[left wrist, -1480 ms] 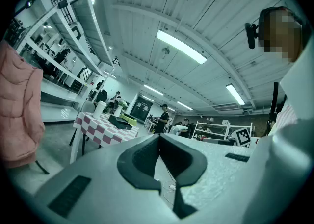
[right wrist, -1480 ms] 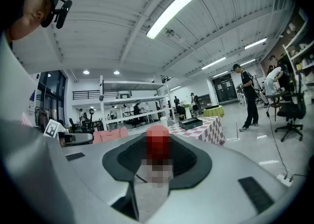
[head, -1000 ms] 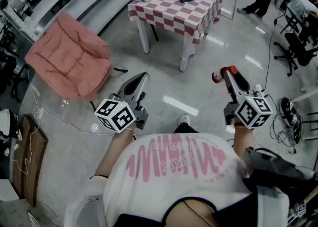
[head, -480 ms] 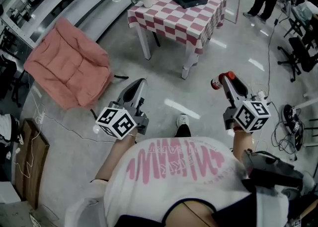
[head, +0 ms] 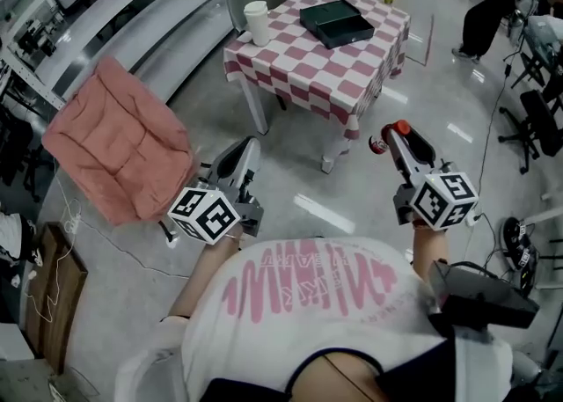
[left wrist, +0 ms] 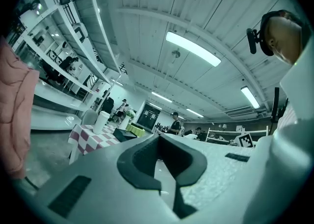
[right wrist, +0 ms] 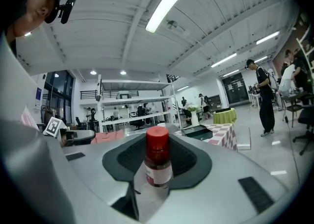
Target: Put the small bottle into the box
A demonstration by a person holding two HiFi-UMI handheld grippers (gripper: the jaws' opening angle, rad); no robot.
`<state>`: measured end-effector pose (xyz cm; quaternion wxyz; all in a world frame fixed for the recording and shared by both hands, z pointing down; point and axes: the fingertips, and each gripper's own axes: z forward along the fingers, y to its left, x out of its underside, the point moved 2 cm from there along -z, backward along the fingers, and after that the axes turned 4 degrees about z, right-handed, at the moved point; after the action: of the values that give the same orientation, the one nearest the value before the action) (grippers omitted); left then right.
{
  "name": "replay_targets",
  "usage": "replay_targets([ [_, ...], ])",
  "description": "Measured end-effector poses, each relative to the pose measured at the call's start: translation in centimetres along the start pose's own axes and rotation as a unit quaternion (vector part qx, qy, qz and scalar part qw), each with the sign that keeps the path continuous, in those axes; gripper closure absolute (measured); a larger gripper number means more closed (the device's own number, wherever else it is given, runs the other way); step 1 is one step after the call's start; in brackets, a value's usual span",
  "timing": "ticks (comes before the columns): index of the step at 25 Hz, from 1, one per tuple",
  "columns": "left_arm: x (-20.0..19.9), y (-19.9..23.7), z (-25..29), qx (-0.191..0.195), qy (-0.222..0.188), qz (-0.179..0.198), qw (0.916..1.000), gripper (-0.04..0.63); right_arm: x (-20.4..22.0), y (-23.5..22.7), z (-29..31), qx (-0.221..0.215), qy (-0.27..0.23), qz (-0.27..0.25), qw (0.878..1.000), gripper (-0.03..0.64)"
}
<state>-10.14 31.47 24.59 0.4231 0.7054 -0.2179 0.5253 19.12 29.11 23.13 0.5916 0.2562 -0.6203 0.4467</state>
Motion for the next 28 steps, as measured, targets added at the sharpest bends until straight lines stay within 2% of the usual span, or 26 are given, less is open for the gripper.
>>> replay_targets([
  [7, -2.4, 1.3, 8.2, 0.006, -0.026, 0.016, 0.9995, 0.588, -4.2, -4.4, 5.4, -0.018, -0.017, -0.011, 1.000, 0.479],
  [13, -0.3, 2.2, 12.8, 0.025, -0.020, -0.004, 0.9995, 0.588, -3.6, -8.6, 8.5, -0.018, -0.012, 0.007, 1.000, 0.479],
  [21, 2.8, 3.4, 14.6, 0.010, 0.018, -0.014, 0.9997, 0.588, -1.0, -10.7, 10.0, -0.019, 0.013, 0.027, 0.999, 0.479],
  [28, 5.4, 5.2, 13.0, -0.015, 0.056, -0.041, 0.9975, 0.588, 2.2, -10.9, 11.1, -0.011, 0.053, 0.047, 0.997, 0.479],
])
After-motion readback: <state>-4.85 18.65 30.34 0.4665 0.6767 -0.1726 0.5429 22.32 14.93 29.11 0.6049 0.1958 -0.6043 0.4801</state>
